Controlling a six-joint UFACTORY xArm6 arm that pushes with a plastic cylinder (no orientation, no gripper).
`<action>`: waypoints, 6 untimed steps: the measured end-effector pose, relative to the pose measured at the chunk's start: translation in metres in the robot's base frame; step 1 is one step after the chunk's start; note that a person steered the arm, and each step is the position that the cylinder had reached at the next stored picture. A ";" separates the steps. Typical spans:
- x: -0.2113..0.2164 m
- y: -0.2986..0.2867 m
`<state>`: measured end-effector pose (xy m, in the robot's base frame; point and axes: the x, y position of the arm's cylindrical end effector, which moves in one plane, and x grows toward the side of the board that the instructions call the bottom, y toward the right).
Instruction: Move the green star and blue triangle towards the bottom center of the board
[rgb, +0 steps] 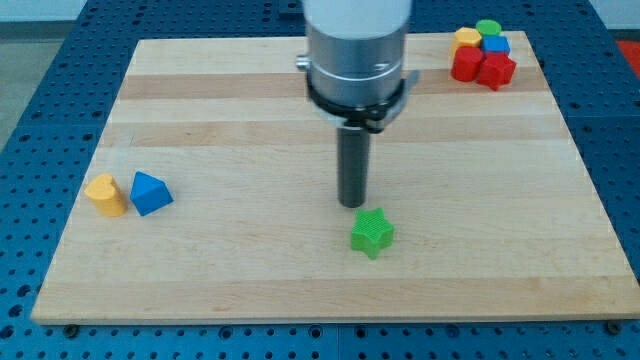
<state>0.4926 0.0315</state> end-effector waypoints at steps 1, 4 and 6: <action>0.029 0.005; 0.025 0.001; -0.094 -0.056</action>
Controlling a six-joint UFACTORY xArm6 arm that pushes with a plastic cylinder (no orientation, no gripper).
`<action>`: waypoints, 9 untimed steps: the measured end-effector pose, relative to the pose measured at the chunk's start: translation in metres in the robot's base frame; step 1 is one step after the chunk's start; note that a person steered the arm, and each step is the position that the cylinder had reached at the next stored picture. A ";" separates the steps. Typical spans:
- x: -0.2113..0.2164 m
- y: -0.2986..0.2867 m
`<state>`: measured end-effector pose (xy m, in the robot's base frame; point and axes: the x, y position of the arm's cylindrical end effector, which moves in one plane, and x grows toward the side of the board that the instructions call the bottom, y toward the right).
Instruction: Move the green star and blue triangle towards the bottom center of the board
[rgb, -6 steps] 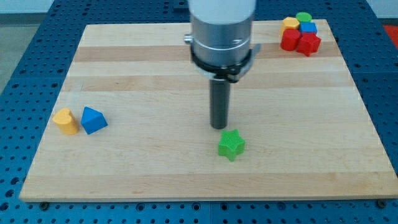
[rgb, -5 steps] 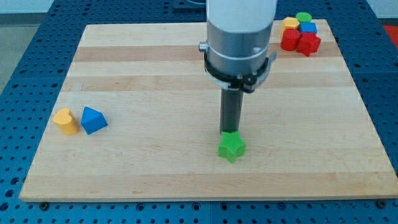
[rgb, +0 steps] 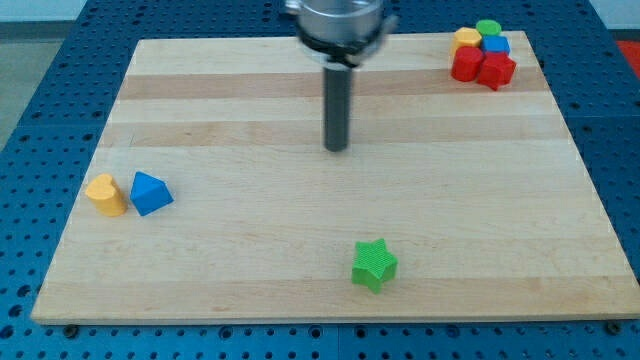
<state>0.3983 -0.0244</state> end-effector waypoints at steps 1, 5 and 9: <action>0.003 -0.081; 0.074 -0.140; 0.100 -0.157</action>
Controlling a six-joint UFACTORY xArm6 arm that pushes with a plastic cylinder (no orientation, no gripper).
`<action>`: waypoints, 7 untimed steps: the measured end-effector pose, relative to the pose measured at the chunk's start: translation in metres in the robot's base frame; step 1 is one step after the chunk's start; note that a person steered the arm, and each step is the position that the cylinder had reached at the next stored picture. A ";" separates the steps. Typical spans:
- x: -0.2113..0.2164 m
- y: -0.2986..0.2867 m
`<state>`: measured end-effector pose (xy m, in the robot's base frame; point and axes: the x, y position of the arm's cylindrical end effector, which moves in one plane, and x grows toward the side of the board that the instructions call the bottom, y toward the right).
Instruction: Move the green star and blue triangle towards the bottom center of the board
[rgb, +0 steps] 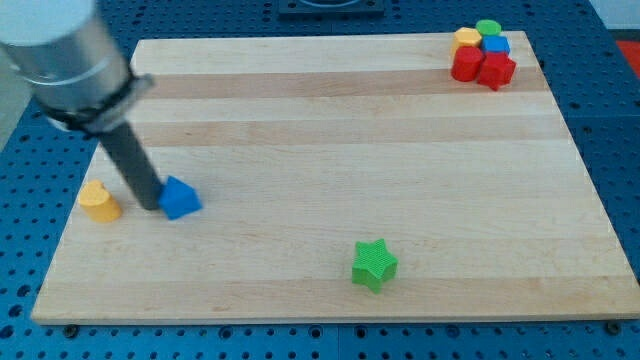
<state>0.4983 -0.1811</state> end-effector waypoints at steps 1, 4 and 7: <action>0.025 0.058; -0.016 0.077; -0.021 0.142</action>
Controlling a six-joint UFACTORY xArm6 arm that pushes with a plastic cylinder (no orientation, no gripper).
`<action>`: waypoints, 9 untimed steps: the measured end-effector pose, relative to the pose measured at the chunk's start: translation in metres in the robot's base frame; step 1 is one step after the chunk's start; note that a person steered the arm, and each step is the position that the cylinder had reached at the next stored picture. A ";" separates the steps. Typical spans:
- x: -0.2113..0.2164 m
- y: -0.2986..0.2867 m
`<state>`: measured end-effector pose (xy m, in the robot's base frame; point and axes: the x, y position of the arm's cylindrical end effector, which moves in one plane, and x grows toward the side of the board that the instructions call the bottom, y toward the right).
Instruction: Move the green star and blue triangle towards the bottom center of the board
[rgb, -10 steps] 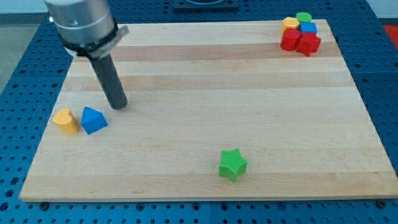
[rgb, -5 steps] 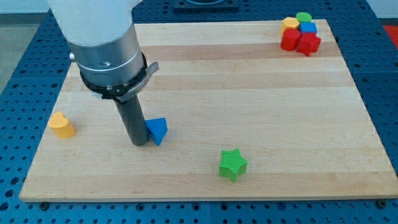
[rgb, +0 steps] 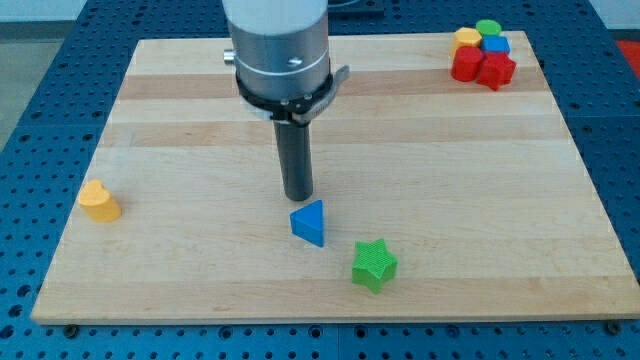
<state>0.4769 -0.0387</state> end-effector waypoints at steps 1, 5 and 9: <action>0.012 0.021; 0.054 0.017; 0.083 0.014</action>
<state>0.5595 -0.0244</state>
